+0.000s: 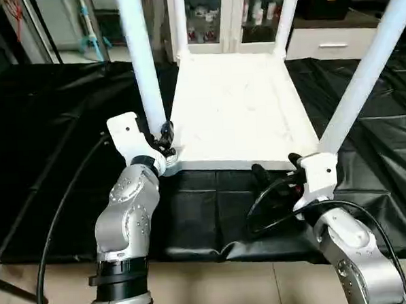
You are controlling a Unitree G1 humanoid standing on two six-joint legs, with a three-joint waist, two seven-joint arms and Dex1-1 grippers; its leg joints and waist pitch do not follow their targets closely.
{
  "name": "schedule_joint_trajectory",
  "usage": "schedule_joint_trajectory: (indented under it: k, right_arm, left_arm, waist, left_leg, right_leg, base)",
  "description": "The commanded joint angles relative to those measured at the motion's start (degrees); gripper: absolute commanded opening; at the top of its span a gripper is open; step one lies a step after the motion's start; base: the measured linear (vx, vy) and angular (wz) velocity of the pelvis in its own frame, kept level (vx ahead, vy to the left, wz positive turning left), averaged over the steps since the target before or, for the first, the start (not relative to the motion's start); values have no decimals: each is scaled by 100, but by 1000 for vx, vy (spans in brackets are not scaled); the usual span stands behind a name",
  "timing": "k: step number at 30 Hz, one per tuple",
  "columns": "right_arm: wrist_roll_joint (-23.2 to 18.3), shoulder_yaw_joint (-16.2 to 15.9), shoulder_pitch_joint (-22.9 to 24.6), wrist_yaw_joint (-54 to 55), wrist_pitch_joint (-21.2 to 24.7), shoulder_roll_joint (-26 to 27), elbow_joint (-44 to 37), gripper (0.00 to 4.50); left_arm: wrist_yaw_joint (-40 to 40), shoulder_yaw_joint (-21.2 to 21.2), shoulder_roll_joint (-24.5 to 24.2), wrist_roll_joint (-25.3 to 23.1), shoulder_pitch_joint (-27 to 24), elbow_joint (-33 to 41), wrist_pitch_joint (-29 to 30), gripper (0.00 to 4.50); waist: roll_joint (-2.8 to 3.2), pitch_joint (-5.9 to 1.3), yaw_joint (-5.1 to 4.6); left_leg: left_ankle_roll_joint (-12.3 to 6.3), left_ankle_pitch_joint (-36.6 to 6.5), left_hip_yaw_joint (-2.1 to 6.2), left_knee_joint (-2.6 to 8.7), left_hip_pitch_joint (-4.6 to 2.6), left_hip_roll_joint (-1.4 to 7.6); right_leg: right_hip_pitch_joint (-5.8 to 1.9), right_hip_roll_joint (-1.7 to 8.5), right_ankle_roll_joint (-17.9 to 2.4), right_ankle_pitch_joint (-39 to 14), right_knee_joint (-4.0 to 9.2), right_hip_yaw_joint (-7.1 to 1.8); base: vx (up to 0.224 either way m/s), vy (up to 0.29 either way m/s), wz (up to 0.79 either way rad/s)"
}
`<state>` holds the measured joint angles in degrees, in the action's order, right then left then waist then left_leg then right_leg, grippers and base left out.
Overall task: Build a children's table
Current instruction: Flip table
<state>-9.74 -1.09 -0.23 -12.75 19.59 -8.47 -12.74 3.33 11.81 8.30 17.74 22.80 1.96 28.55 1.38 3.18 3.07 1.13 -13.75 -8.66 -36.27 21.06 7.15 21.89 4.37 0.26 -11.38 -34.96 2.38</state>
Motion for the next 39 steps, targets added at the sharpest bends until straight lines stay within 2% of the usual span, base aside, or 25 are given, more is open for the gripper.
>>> schedule_joint_trajectory:
  k: [1, 2, 4, 6, 7, 9, 10, 12, 14, 16, 17, 19, 20, 23, 24, 27, 29, 31, 33, 34, 35, 36, 39]
  right_arm:
    - [-130, 99, -13, 33, 68, 30, 94, 450]
    - [-182, 134, -21, 44, 92, 64, 120, 450]
    - [-520, 382, -94, 82, 204, 242, 259, 450]
    - [-521, 382, -94, 82, 204, 242, 260, 450]
    - [-701, 519, -159, 93, 241, 330, 349, 450]
    - [-1346, 982, -476, 100, 414, 624, 683, 450]
    - [-1568, 1124, -594, 96, 492, 701, 798, 450]
    - [-1775, 1251, -707, 75, 553, 765, 910, 450]
    - [-2461, 1607, -1097, -109, 680, 912, 1274, 450]
    - [-2636, 1723, -1238, -150, 676, 946, 1432, 450]
    - [-2755, 1835, -1380, -154, 669, 970, 1639, 450]
    - [-2871, 2017, -1622, -59, 640, 1020, 1999, 450]
    - [-2856, 2205, -1839, 150, 639, 1066, 2338, 450]
    - [-3076, 2466, -2121, 358, 663, 1120, 2747, 450]
    - [-3122, 2457, -2183, 283, 685, 1100, 2830, 450]
    - [-3161, 2429, -2271, 166, 688, 1064, 2966, 450]
    - [-3251, 2490, -2468, 106, 686, 1051, 3246, 450]
    - [-3326, 2586, -2641, 88, 714, 1063, 3474, 450]
    - [-3260, 2530, -2678, -3, 723, 1052, 3524, 450]
    - [-3220, 2497, -2699, -61, 725, 1043, 3555, 450]
    - [-3185, 2454, -2734, -161, 704, 1033, 3606, 450]
    - [-3140, 2421, -2781, -194, 638, 1015, 3680, 450]
    - [-3105, 2420, -2864, -211, 473, 1015, 3795, 450]
  left_arm:
    - [88, 305, 343, 774, 45, 1, 129, 220]
    - [95, 362, 382, 849, 50, 19, 175, 220]
    - [100, 514, 521, 1132, 54, 95, 301, 220]
    - [100, 514, 521, 1133, 54, 95, 302, 220]
    - [55, 490, 525, 1135, 29, 130, 346, 220]
    - [-18, 386, 513, 1077, -47, 221, 454, 220]
    - [-12, 375, 522, 1092, -57, 232, 476, 220]
    - [25, 386, 538, 1140, -59, 242, 493, 220]
    - [61, 363, 507, 1198, -70, 257, 516, 220]
    - [82, 359, 497, 1229, -71, 257, 509, 220]
    - [90, 364, 487, 1245, -66, 261, 513, 220]
    - [93, 380, 473, 1258, -58, 264, 523, 220]
    - [86, 395, 467, 1257, -59, 272, 537, 220]
    - [88, 405, 465, 1261, -67, 305, 562, 220]
    - [89, 415, 459, 1271, -70, 326, 572, 220]
    - [89, 427, 449, 1282, -74, 342, 584, 220]
    - [89, 439, 443, 1294, -78, 345, 590, 220]
    - [90, 447, 444, 1307, -61, 339, 597, 220]
    - [86, 453, 439, 1316, -46, 331, 601, 220]
    - [85, 456, 436, 1322, -39, 329, 605, 220]
    - [76, 452, 436, 1329, -33, 318, 608, 220]
    - [74, 439, 443, 1333, -32, 310, 610, 220]
    - [74, 424, 448, 1341, -36, 308, 619, 220]
  waist:
    - [-93, -277, 6]
    - [-128, -284, -2]
    - [-101, -292, 13]
    - [-99, -289, 15]
    - [-102, -292, 13]
    - [-97, -293, -3]
    - [-110, -286, -9]
    - [-102, -284, 3]
    - [-114, -301, 7]
    - [-107, -303, 23]
    - [-126, -304, 27]
    - [-114, -313, 10]
    - [-143, -310, 13]
    - [-153, -316, 13]
    - [-126, -322, 29]
    - [-133, -360, 58]
    - [-113, -368, 68]
    - [-128, -390, 79]
    - [-129, -402, 88]
    - [-129, -400, 96]
    - [-96, -402, 112]
    - [-117, -399, 113]
    - [-129, -405, 146]
  left_leg:
    - [-348, -755, 214, 557, 4, 533]
    - [-366, -732, 207, 554, 4, 537]
    - [-412, -642, 207, 542, 1, 531]
    - [-429, -643, 205, 547, -3, 530]
    - [-427, -581, 204, 550, 9, 531]
    - [-430, -706, 215, 563, -8, 538]
    - [-398, -795, 206, 565, -14, 535]
    - [-369, -728, 203, 570, -9, 538]
    - [-411, -531, 194, 557, -13, 533]
    - [-434, -454, 176, 546, -5, 531]
    - [-435, -408, 173, 546, -1, 538]
    - [-419, -306, 171, 543, 4, 530]
    - [-418, -291, 166, 545, 8, 528]
    - [-373, -274, 142, 533, -9, 514]
    - [-395, -217, 141, 526, -2, 513]
    - [-571, 245, 137, 480, 4, 514]
    - [-674, 298, 134, 464, 8, 510]
    - [-764, 391, 115, 436, 19, 506]
    - [-865, 581, 110, 411, 32, 506]
    - [-905, 606, 104, 406, 38, 505]
    - [-954, 635, 108, 399, 36, 511]
    - [-978, 609, 102, 400, 37, 515]
    - [-967, 615, 97, 396, 17, 526]
  right_leg:
    - [-224, 488, -1348, -805, 411, -289]
    - [-223, 481, -1328, -816, 414, -287]
    - [-209, 491, -1354, -765, 398, -286]
    - [-196, 467, -1325, -804, 408, -277]
    - [-201, 455, -1297, -741, 402, -273]
    - [-200, 476, -1313, -820, 394, -278]
    - [-180, 470, -1301, -904, 417, -273]
    - [-190, 466, -1269, -833, 411, -275]
    - [-202, 471, -1311, -551, 373, -270]
    - [-201, 477, -1329, -554, 383, -265]
    - [-204, 478, -1331, -518, 378, -266]
    - [-204, 470, -1373, -465, 360, -251]
    - [-212, 477, -1370, -479, 367, -251]
    - [-201, 488, -1378, -597, 367, -254]
    - [-207, 488, -1375, -543, 358, -250]
    - [-202, 470, -1414, -29, 300, -235]
    - [-199, 476, -1481, 19, 286, -228]
    - [-193, 480, -1538, 94, 272, -230]
    - [-178, 464, -1584, 281, 241, -219]
    - [-175, 463, -1598, 303, 238, -216]
    - [-167, 469, -1626, 298, 229, -212]
    - [-168, 464, -1630, 230, 242, -210]
    - [-154, 458, -1636, 139, 239, -207]
  base:
    - [0, 0, 0]
    - [0, 0, 0]
    - [0, 0, 0]
    - [0, 0, 0]
    - [0, 0, 0]
    - [0, 0, 0]
    - [0, 0, 0]
    - [0, 0, 0]
    - [0, 0, 0]
    - [0, 0, 0]
    - [0, 0, 0]
    - [0, 0, 0]
    - [0, 0, 0]
    - [0, 0, 0]
    - [0, 0, 0]
    - [0, 0, 0]
    - [0, 0, 0]
    - [0, 0, 0]
    - [0, 0, 0]
    - [0, 0, 0]
    - [0, 0, 0]
    - [0, 0, 0]
    - [0, 0, 0]
